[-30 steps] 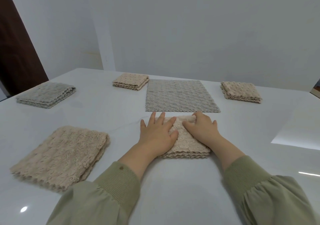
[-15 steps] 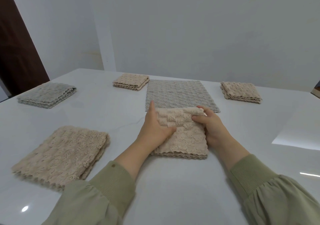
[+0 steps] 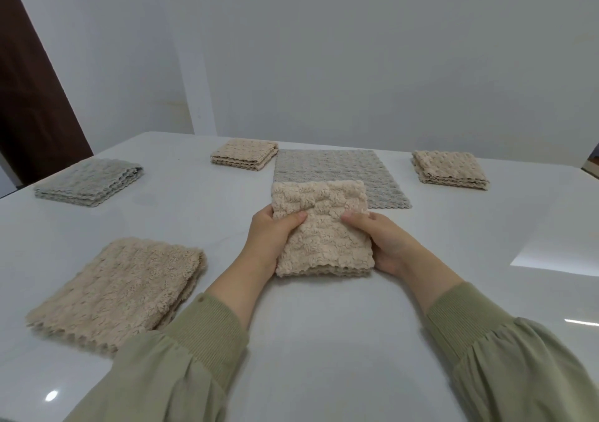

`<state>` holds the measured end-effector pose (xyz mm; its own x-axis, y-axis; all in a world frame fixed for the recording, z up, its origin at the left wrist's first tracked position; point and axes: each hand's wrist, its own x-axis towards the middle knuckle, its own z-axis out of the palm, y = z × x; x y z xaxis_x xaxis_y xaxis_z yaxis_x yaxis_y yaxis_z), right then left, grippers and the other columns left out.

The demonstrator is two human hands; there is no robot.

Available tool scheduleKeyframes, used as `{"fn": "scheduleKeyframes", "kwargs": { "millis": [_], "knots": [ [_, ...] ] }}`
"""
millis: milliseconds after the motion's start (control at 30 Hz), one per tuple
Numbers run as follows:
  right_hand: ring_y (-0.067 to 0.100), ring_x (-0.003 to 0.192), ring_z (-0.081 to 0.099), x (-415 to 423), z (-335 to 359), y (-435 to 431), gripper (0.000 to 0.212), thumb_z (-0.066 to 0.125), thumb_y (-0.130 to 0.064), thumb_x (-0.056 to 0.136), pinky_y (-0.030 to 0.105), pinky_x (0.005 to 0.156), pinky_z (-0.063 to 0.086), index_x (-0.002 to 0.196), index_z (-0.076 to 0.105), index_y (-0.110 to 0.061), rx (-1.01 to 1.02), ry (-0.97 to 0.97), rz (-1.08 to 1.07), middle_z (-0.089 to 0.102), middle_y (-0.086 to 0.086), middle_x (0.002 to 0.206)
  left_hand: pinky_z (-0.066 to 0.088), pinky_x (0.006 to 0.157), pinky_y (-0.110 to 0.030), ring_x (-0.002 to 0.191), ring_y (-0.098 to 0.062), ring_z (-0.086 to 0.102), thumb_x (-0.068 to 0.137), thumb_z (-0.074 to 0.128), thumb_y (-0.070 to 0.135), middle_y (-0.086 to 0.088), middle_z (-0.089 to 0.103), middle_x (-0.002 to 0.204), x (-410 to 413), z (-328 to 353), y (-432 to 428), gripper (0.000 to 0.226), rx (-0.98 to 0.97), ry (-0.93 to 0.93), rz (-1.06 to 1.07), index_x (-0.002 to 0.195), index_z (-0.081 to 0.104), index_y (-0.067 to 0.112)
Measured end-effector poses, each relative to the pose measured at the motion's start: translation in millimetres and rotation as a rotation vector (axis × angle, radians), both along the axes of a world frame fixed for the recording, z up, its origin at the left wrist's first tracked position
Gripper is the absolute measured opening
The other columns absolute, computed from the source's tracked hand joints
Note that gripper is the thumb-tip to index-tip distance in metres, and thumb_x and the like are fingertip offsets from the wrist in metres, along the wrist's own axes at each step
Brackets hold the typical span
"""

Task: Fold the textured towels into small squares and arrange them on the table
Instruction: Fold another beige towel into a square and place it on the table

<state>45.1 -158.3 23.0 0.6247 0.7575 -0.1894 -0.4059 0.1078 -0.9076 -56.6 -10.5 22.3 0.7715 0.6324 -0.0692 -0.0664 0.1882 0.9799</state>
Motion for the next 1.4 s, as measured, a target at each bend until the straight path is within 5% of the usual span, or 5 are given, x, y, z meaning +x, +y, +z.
{"fn": "scheduleKeyframes", "kwargs": {
  "millis": [333, 633, 1000, 1167, 1400],
  "knots": [
    [0.011, 0.073, 0.059, -8, -12, 44, 0.012, 0.059, -0.012, 0.080, 0.016, 0.061, 0.043, 0.091, 0.061, -0.016, -0.413, -0.707, -0.492, 0.064, -0.004, 0.079, 0.042, 0.077, -0.021, 0.089, -0.009, 0.058, 0.083, 0.068, 0.023, 0.013, 0.060, 0.090, 17, -8, 7, 0.019, 0.461, 0.127, 0.144, 0.098, 0.058, 0.027],
    [0.012, 0.072, 0.055, -9, -16, 64, 0.007, 0.058, -0.021, 0.082, 0.028, 0.066, 0.043, 0.084, 0.051, -0.021, -0.435, -0.789, -0.573, 0.059, -0.008, 0.074, 0.044, 0.071, -0.014, 0.085, 0.002, 0.058, 0.085, 0.065, 0.031, 0.017, 0.063, 0.092, 27, -14, 10, 0.022, 0.472, 0.134, 0.189, 0.106, 0.062, 0.026],
    [0.011, 0.062, 0.048, -14, 2, 63, 0.022, 0.056, -0.019, 0.086, 0.031, 0.061, 0.043, 0.071, 0.041, -0.023, -0.651, -0.592, -0.434, 0.050, -0.007, 0.066, 0.047, 0.071, -0.010, 0.085, 0.007, 0.061, 0.087, 0.062, 0.034, 0.017, 0.067, 0.092, 23, 5, 0, 0.017, 0.326, 0.373, 0.116, 0.104, 0.063, 0.031],
    [0.012, 0.073, 0.054, -14, 30, 42, 0.002, 0.056, -0.015, 0.087, 0.008, 0.052, 0.036, 0.085, 0.055, -0.016, -0.792, -0.336, -0.263, 0.057, -0.009, 0.075, 0.047, 0.068, -0.007, 0.090, -0.004, 0.062, 0.086, 0.061, 0.014, 0.009, 0.066, 0.102, 10, 29, 4, 0.027, 0.127, 0.549, -0.017, 0.112, 0.062, 0.020],
    [0.020, 0.080, 0.059, -29, 41, 1, 0.012, 0.065, -0.017, 0.084, 0.028, 0.070, 0.047, 0.079, 0.054, -0.017, -0.876, -0.163, -0.206, 0.061, -0.002, 0.083, 0.055, 0.070, -0.027, 0.081, -0.016, 0.068, 0.083, 0.068, 0.010, -0.003, 0.070, 0.094, 1, 39, -7, 0.019, -0.166, 0.658, -0.113, 0.100, 0.063, 0.015]
  ]
}}
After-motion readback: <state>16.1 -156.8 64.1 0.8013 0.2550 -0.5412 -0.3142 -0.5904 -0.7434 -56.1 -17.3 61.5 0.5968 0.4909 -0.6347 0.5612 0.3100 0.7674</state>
